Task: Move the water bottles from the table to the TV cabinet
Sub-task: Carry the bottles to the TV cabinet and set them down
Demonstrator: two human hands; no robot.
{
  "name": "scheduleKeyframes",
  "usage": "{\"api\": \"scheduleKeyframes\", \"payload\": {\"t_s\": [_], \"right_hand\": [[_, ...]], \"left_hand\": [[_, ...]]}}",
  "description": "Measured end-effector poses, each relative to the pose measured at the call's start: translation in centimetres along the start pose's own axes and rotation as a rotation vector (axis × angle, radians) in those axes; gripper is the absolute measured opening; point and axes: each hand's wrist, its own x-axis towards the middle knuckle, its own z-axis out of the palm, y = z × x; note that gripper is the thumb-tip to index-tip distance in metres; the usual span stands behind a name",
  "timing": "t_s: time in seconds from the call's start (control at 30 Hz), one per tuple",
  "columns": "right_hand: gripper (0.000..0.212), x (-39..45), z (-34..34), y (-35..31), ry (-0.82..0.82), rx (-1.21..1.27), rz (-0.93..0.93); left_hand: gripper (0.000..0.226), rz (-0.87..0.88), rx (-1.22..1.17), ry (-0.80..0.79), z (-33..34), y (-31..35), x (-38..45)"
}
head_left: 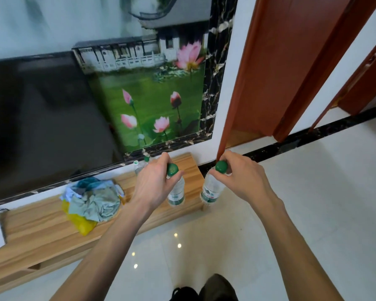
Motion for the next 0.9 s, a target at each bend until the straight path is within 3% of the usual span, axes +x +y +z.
{"api": "scheduleKeyframes", "payload": {"t_s": [0.4, 0.9], "right_hand": [[0.036, 17.2, 4.0, 0.9, -0.064, 0.067, -0.122], [0.031, 34.7, 13.6, 6.2, -0.339, 0.112, -0.211]], "left_hand": [[0.036, -0.138, 0.038, 0.005, 3.8, -5.4, 12.3], [0.033, -0.304, 0.054, -0.02, 12.1, -11.0, 24.7]]}}
